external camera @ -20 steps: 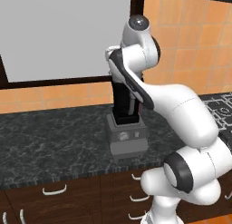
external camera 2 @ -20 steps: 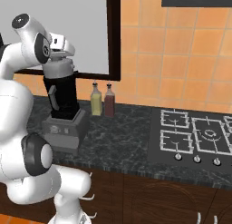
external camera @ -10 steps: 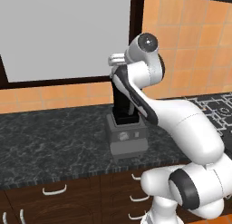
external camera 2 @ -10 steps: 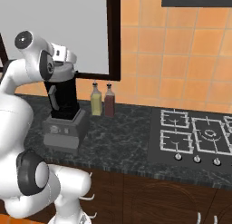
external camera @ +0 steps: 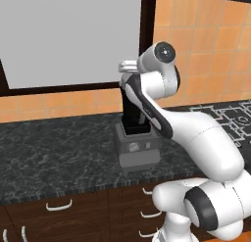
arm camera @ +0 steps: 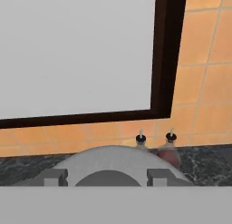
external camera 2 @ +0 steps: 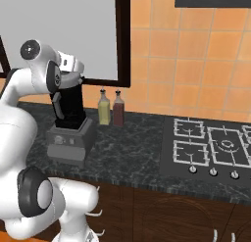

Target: Close the lid blender by securely placing the lid on top.

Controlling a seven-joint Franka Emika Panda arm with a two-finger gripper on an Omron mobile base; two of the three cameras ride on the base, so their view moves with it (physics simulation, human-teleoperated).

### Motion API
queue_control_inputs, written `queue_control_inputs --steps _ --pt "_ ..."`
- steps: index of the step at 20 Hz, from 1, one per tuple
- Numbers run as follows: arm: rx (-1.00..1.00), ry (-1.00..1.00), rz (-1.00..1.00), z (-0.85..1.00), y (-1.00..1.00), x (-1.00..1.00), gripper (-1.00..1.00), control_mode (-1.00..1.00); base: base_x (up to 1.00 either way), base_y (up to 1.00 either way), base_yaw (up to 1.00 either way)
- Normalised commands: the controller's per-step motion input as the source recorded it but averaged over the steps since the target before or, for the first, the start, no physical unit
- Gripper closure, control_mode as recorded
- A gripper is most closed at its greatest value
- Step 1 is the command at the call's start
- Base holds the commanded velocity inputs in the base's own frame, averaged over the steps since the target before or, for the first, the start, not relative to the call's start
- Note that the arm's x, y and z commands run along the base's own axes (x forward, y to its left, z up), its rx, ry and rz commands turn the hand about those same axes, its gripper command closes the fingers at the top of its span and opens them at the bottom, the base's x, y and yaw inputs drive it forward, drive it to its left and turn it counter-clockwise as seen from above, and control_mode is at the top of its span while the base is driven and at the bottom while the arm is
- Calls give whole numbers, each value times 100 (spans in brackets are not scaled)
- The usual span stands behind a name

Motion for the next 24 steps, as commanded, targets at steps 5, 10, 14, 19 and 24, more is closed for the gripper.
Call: queue_control_inputs --steps 5,10,14,19,24 --pt "0 0 0 53 0 -36 -100 -100 0 0 0" --pt "-4 -4 3 14 45 -92 -100 -100 0 0 0" --pt "-15 9 13 -62 100 -100 -100 -100 0 0 0" --pt "-14 19 11 -86 91 -100 -100 -100 0 0 0" --pt "-7 29 5 -93 53 -98 -100 -100 0 0 0"
